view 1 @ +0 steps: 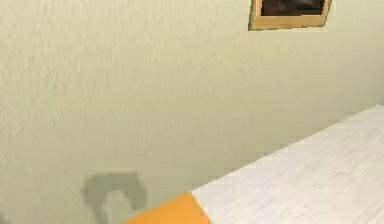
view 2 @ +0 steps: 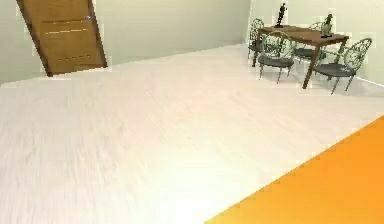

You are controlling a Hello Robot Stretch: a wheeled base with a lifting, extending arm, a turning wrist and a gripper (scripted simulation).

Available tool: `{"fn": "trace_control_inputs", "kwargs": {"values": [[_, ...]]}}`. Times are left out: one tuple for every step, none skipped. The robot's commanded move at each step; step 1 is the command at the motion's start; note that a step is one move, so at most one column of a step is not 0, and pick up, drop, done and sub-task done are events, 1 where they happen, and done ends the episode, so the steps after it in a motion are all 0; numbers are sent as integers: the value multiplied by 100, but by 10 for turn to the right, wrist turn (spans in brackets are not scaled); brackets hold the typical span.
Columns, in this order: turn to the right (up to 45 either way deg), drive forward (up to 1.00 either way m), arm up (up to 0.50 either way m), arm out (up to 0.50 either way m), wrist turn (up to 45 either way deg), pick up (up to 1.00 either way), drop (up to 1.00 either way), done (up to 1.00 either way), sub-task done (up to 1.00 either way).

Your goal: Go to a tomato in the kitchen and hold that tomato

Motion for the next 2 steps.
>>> {"fn": "trace_control_inputs", "kwargs": {"values": [[450, 0, 0, 0, 0, 0, 0, 0, 0], [180, 0, 0, 0, 0, 0, 0, 0, 0]]}}
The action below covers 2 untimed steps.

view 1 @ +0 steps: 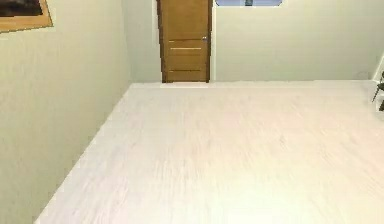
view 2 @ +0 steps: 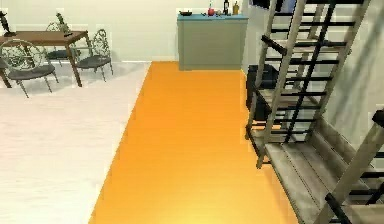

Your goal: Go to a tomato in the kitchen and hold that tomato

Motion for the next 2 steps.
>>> {"fn": "trace_control_inputs", "kwargs": {"values": [[0, 5, 0, 0, 0, 0, 0, 0, 0], [450, 0, 0, 0, 0, 0, 0, 0, 0]]}}
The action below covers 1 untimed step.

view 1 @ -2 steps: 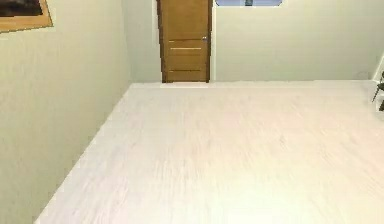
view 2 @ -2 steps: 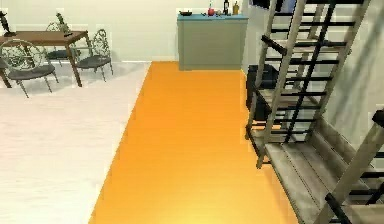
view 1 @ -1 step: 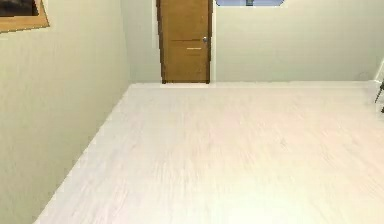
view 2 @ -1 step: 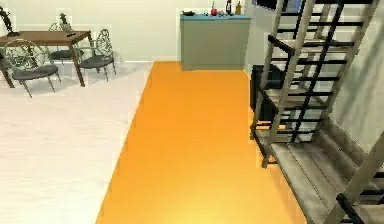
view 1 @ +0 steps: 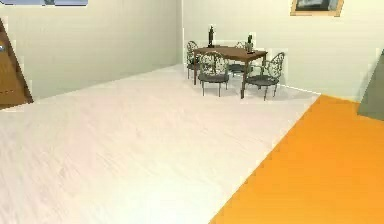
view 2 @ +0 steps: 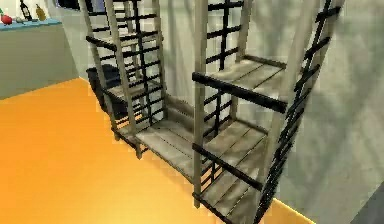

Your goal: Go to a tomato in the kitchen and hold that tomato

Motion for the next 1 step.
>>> {"fn": "trace_control_inputs", "kwargs": {"values": [[420, 0, 0, 0, 0, 0, 0, 0, 0]]}}
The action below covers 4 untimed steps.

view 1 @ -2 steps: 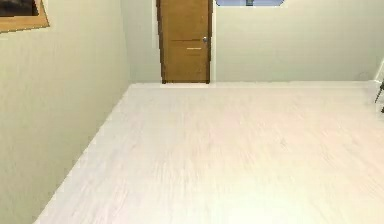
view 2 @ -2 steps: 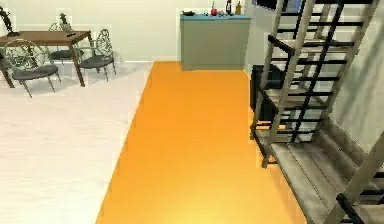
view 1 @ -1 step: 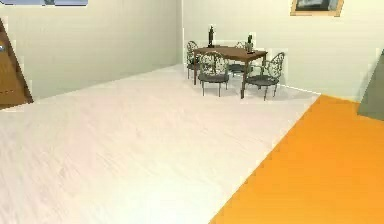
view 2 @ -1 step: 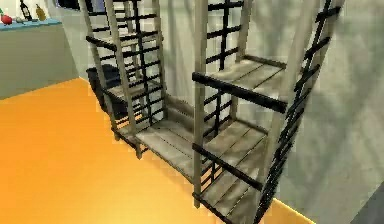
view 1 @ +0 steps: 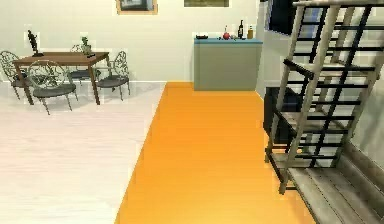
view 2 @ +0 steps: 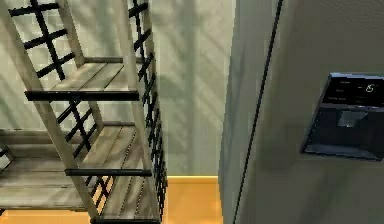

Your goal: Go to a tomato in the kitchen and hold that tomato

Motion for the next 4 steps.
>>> {"fn": "trace_control_inputs", "kwargs": {"values": [[0, 100, 0, 0, 0, 0, 0, 0, 0], [0, 100, 0, 0, 0, 0, 0, 0, 0], [30, 0, 0, 0, 0, 0, 0, 0, 0], [0, 100, 0, 0, 0, 0, 0, 0, 0]]}}
